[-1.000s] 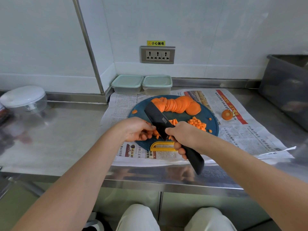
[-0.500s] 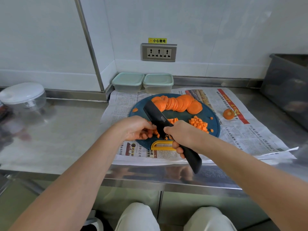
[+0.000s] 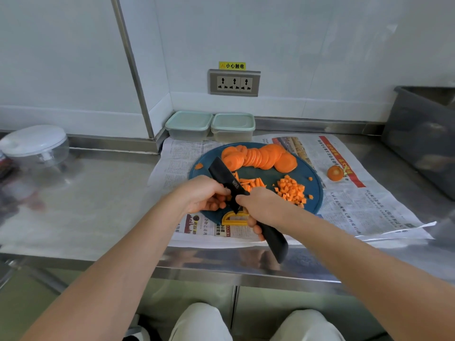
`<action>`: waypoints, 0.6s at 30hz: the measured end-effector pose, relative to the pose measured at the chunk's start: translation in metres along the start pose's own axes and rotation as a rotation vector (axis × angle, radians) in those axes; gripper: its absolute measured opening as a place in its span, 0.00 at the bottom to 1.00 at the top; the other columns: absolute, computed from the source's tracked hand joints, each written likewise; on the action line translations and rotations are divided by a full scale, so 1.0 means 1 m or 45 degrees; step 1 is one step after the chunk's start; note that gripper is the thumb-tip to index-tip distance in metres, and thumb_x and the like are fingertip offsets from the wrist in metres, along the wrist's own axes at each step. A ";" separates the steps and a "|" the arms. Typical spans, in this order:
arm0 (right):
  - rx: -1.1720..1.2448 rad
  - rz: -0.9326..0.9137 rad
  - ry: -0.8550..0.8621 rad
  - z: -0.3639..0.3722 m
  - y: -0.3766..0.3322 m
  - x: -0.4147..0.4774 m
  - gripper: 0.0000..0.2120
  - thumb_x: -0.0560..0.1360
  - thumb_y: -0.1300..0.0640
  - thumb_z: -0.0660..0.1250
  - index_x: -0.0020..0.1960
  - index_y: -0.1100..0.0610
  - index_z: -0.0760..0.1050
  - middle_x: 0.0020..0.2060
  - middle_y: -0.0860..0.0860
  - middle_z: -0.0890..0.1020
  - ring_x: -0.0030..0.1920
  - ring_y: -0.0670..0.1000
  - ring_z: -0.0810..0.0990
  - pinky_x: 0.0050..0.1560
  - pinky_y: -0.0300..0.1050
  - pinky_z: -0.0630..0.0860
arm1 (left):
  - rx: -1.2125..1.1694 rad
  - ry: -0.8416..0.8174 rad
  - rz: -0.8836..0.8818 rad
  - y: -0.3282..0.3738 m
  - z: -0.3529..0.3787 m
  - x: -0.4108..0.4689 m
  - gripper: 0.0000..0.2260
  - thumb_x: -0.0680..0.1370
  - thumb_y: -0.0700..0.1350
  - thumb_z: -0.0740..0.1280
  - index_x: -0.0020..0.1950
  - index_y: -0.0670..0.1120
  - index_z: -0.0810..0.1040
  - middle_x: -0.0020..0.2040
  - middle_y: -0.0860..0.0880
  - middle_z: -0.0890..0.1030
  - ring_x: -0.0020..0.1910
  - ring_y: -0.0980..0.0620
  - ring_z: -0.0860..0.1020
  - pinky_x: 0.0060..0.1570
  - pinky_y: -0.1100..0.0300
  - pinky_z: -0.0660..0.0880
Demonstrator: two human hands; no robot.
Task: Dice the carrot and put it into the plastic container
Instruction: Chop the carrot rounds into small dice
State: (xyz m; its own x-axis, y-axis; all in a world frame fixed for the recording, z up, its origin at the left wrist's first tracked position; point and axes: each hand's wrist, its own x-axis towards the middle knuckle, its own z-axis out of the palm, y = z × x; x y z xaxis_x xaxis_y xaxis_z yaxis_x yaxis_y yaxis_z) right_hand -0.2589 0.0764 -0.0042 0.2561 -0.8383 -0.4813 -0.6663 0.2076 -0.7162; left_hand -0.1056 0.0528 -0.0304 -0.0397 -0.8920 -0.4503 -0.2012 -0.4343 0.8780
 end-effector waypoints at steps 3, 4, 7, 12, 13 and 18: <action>0.110 -0.027 0.021 -0.026 0.003 -0.005 0.19 0.81 0.50 0.57 0.35 0.58 0.66 0.20 0.51 0.70 0.18 0.49 0.67 0.22 0.38 0.69 | 0.003 0.057 0.056 -0.002 0.003 -0.001 0.05 0.77 0.36 0.66 0.42 0.40 0.76 0.33 0.46 0.76 0.25 0.56 0.74 0.24 0.67 0.69; 0.134 -0.036 0.050 -0.037 0.003 -0.007 0.19 0.81 0.49 0.58 0.35 0.58 0.66 0.19 0.51 0.70 0.18 0.49 0.67 0.22 0.38 0.68 | 0.008 0.080 0.073 -0.003 0.004 -0.002 0.04 0.77 0.36 0.67 0.42 0.40 0.76 0.32 0.46 0.75 0.24 0.56 0.75 0.24 0.67 0.69; 0.163 -0.063 0.103 -0.063 0.000 -0.013 0.20 0.81 0.48 0.57 0.34 0.57 0.66 0.20 0.51 0.69 0.18 0.49 0.66 0.23 0.38 0.67 | 0.031 0.131 0.092 -0.003 0.007 -0.005 0.02 0.76 0.37 0.68 0.45 0.40 0.77 0.32 0.47 0.75 0.26 0.55 0.76 0.25 0.67 0.71; 0.149 -0.089 0.093 -0.078 0.012 -0.016 0.20 0.81 0.49 0.57 0.34 0.57 0.67 0.21 0.52 0.69 0.19 0.49 0.66 0.22 0.38 0.68 | 0.128 0.327 0.183 -0.001 0.011 -0.010 0.04 0.79 0.39 0.64 0.49 0.40 0.78 0.34 0.47 0.77 0.31 0.54 0.77 0.29 0.66 0.73; 0.149 -0.089 0.090 -0.078 0.016 -0.015 0.20 0.81 0.50 0.57 0.34 0.58 0.67 0.21 0.52 0.69 0.19 0.49 0.66 0.22 0.38 0.68 | 0.198 0.421 0.234 -0.001 0.012 -0.009 0.05 0.80 0.40 0.63 0.51 0.41 0.78 0.36 0.47 0.78 0.32 0.54 0.77 0.32 0.64 0.73; 0.222 -0.096 0.087 -0.083 0.034 -0.015 0.19 0.81 0.50 0.58 0.34 0.58 0.67 0.21 0.52 0.70 0.20 0.50 0.66 0.24 0.40 0.68 | 0.716 0.735 0.406 -0.016 0.040 -0.020 0.29 0.75 0.61 0.65 0.71 0.47 0.65 0.67 0.45 0.68 0.65 0.47 0.69 0.63 0.52 0.68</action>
State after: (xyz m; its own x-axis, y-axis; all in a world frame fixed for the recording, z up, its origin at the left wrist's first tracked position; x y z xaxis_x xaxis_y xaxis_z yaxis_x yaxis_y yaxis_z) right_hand -0.3436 0.0543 0.0213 0.2489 -0.8858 -0.3916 -0.5139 0.2220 -0.8286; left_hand -0.1405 0.0823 -0.0424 0.2958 -0.9509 0.0907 -0.7252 -0.1617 0.6693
